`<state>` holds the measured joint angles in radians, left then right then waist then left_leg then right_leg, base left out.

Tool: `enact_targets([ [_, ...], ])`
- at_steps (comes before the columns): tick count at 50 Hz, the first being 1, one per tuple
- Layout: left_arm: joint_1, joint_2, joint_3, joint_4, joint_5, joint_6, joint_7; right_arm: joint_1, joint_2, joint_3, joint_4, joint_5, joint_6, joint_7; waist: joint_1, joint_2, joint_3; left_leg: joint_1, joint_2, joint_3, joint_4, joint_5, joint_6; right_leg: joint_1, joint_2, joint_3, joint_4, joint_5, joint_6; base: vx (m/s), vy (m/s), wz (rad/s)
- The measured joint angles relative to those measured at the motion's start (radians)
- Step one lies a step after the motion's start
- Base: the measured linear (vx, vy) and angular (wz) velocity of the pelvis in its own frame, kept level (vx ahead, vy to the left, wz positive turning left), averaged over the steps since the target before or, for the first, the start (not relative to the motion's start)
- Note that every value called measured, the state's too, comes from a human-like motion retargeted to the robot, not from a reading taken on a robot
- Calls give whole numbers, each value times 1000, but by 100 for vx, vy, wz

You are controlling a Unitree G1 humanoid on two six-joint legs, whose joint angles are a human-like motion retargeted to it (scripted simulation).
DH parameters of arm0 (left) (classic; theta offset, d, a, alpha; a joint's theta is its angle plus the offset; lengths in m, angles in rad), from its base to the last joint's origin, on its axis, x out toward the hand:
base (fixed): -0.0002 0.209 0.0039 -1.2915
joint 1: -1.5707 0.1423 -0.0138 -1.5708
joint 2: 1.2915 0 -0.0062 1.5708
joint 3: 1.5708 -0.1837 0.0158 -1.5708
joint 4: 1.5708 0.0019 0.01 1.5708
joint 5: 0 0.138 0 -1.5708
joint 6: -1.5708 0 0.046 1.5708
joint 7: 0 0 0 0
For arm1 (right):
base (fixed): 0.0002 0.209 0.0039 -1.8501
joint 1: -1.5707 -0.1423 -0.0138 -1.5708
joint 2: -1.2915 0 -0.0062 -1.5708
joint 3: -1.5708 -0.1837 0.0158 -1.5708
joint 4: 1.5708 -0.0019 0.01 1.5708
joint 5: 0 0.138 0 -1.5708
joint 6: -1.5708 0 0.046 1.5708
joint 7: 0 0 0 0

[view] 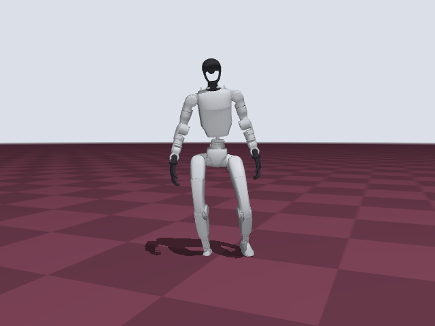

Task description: Walk

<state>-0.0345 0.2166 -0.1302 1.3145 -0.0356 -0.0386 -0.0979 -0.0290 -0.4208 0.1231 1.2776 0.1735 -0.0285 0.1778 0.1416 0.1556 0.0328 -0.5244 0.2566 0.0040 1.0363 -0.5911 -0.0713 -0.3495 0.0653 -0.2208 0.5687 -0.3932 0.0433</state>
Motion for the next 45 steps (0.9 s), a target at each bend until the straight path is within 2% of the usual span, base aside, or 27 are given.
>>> enact_targets([
  [5, 5, 6, -1, -8, 15, 1, 2, -8, 15, 13, -2, 0, -4, 8, -36, -38, -37, 74, -111, -13, -319, 97, -4, 10, -51, 8, -36, 5, 17, 9, 6, 11],
  [8, 14, 8, -9, -13, 26, -1, 5, -3, 28, 24, -9, -9, -8, 9, -47, -34, -50, 78, -106, 0, -311, 71, 12, 4, -53, 9, -2, -13, 21, 7, 10, 5],
  [10, 7, 18, -7, -16, 34, -2, 1, -11, 33, 31, -12, -18, -9, 14, -65, -56, -61, 153, -135, 19, -449, 108, 27, 50, -70, 14, -82, 6, 27, 15, 10, 18],
  [17, 10, 27, -10, -27, 53, -11, 7, -3, 65, 59, -31, -61, -18, 20, -79, -66, -79, 177, -138, 39, -418, 51, 52, 76, -82, 21, -59, -14, 37, 9, 11, 0],
  [32, -5, 21, -1, -15, 74, -22, 8, 9, 107, 90, -28, -123, -25, 32, -109, -122, -79, 307, -194, 72, -511, 26, 97, 177, -133, 29, -91, 1, 68, 7, 11, 4],
  [38, -18, 12, -9, -5, 79, -18, 3, 16, 116, 84, -12, -119, -18, 40, -128, -155, -62, 360, -244, 75, -565, 37, 120, 178, -186, 36, -26, -20, 77, 2, 12, 13],
  [45, -44, 1, -29, 5, 81, -9, 6, 11, 120, 68, 10, -94, -2, 54, -172, -221, -27, 425, -335, 73, -658, 73, 147, 112, -292, 52, 175, -54, 84, -1, 10, 22],
])
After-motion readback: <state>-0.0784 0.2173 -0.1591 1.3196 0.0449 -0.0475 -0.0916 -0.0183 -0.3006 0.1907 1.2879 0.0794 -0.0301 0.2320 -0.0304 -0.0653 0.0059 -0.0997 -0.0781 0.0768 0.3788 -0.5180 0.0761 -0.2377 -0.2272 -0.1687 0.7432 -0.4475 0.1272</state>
